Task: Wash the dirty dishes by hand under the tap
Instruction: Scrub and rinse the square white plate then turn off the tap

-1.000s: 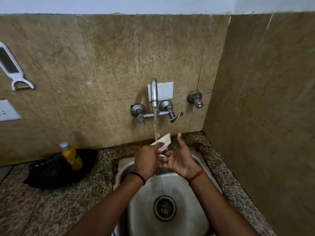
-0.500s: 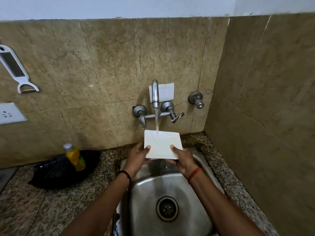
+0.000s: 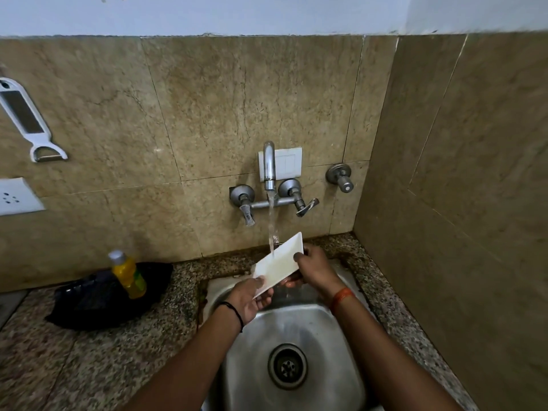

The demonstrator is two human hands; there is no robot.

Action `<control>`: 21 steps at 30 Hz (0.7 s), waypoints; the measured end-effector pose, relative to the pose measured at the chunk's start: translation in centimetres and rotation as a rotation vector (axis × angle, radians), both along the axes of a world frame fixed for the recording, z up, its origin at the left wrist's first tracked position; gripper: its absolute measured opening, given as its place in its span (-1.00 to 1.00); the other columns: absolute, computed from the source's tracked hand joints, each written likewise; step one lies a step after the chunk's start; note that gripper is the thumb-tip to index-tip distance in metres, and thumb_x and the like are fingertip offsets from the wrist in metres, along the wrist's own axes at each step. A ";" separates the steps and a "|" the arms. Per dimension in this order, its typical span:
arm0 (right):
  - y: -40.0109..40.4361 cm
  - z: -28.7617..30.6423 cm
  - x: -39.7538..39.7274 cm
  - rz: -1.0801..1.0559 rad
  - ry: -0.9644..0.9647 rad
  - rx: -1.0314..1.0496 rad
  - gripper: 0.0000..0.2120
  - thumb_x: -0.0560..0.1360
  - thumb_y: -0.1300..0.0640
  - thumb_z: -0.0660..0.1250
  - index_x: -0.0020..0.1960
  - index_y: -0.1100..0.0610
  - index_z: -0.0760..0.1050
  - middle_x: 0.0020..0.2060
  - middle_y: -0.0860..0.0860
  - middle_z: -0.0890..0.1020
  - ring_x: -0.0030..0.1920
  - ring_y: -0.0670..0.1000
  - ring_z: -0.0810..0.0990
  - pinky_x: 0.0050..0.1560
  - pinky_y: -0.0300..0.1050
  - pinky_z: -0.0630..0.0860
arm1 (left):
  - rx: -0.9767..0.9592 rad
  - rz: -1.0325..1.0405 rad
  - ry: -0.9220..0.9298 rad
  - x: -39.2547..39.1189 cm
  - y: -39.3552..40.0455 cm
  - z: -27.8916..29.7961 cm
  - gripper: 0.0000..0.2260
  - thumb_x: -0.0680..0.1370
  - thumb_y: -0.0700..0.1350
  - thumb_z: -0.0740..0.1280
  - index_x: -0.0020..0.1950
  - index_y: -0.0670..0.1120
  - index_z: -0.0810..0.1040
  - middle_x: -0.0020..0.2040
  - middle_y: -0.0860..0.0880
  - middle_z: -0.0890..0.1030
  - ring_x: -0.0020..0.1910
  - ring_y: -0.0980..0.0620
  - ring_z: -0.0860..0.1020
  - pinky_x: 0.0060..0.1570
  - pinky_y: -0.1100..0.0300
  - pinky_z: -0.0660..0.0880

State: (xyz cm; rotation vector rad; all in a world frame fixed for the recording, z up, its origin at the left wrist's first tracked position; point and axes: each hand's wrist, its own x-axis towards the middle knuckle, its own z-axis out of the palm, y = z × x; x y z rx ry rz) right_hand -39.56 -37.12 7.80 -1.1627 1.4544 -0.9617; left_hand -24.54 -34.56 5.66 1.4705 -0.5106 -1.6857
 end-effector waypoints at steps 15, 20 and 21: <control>0.7 -3.1 0.0 -0.086 -0.308 0.067 -0.64 0.53 0.32 0.33 0.32 0.24 0.46 0.19 0.17 0.62 0.07 0.18 0.64 -0.08 0.14 0.66 | -0.298 -0.050 -0.375 4.3 -1.5 2.5 -0.84 0.63 -0.13 0.22 0.15 -0.10 0.54 0.12 -0.20 0.62 -0.11 -0.09 0.61 -0.28 0.07 0.59; 0.4 -2.6 -0.5 -0.049 -0.044 -0.291 -0.71 0.51 0.29 0.37 0.22 0.19 0.59 0.06 0.05 0.70 0.05 0.05 0.67 0.09 0.03 0.61 | 0.061 -0.193 0.145 5.0 -0.4 -0.3 -0.29 0.55 0.37 -0.08 0.33 -0.18 0.37 0.32 -0.37 0.44 0.18 -0.34 0.50 0.00 -0.14 0.51; 0.5 -2.7 -0.6 -0.029 -0.010 -0.330 -0.73 0.51 0.26 0.38 0.20 0.16 0.61 0.03 -0.02 0.71 0.05 -0.01 0.68 0.10 0.00 0.61 | 0.082 -0.167 0.313 4.9 -0.4 -0.3 -0.22 0.52 0.41 -0.11 0.34 -0.23 0.34 0.31 -0.42 0.42 0.22 -0.40 0.47 0.07 -0.20 0.49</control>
